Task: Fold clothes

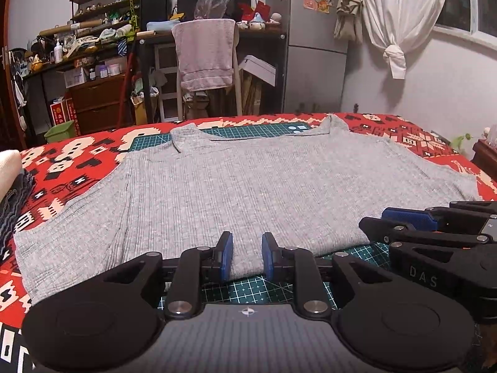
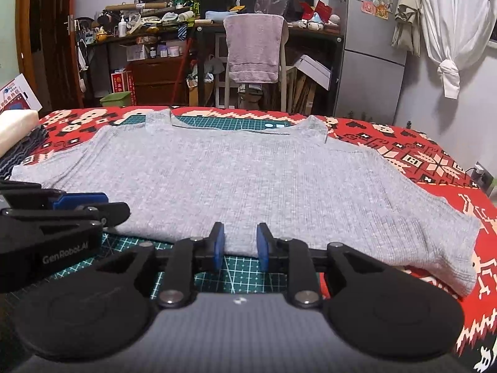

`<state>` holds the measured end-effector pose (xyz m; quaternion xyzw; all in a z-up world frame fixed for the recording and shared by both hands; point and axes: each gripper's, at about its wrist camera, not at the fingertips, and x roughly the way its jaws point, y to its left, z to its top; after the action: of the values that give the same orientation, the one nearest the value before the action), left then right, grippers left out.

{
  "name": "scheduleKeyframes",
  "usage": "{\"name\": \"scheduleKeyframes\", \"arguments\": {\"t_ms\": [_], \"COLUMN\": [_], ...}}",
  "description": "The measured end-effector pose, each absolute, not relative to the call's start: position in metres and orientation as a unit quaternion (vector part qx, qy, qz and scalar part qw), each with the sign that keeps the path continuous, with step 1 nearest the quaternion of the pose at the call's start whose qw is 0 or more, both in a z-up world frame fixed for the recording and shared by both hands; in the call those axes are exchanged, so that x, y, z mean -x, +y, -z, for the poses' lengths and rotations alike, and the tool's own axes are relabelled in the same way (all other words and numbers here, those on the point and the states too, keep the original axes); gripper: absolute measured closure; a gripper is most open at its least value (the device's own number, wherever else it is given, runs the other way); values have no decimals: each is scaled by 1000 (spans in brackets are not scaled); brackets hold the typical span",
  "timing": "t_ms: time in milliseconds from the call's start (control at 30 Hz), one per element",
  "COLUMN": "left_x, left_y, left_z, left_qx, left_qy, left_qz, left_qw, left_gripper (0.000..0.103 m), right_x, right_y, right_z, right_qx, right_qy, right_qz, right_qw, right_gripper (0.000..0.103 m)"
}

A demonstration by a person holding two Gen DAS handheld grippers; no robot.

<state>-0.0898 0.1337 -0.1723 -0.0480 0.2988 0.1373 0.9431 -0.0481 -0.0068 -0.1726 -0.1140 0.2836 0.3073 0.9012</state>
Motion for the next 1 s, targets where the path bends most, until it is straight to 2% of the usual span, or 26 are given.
{"name": "scheduleKeyframes", "arguments": {"t_ms": [233,600,1000], "left_x": [91,92,91], "left_y": [137,138,138], "left_z": [172,172,171], "left_qx": [59,61,60], "left_qy": [297,297,297], "left_qz": [-132,-128,-127], "left_qw": [944,944,944], "left_gripper": [80,78,77], "right_x": [49,51,28], "right_y": [-8,-21,-64], "right_z": [173,170,167], "right_qx": [114,89,62], "right_qy": [283,288,294], "right_qz": [-303,-303,-229], "right_qw": [903,904,926], "right_gripper": [74,73,75]}}
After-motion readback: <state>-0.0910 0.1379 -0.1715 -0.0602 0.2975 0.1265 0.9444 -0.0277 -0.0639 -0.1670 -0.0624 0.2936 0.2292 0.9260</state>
